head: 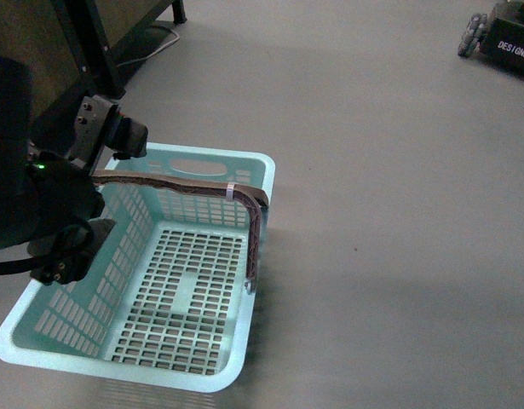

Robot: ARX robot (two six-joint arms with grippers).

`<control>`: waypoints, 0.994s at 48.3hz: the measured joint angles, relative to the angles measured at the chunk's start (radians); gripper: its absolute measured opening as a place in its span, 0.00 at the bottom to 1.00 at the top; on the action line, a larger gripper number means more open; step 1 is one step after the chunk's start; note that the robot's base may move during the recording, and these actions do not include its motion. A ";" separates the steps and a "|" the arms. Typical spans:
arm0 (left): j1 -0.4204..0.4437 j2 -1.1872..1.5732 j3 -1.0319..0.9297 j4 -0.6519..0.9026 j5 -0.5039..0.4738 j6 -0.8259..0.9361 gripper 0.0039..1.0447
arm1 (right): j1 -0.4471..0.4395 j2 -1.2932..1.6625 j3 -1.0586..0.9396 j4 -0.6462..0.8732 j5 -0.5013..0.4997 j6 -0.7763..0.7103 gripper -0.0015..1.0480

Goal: Pick mango and avocado into basket

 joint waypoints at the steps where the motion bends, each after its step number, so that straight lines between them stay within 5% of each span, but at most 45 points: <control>1: 0.000 0.018 0.016 0.004 0.001 -0.002 0.93 | 0.000 0.000 0.000 0.000 0.000 0.000 0.93; 18: -0.003 0.254 0.233 0.129 0.037 -0.045 0.93 | 0.000 0.000 0.000 0.000 0.000 0.000 0.93; 32: 0.026 0.256 0.187 0.470 0.124 -0.163 0.35 | 0.000 0.000 0.000 0.000 0.000 0.000 0.93; 37: 0.038 0.085 0.122 0.395 0.110 -0.199 0.17 | 0.000 0.000 0.000 0.000 0.000 0.000 0.93; 48: 0.027 -0.336 0.038 0.023 0.072 -0.125 0.06 | 0.000 0.000 0.000 0.000 0.000 0.000 0.93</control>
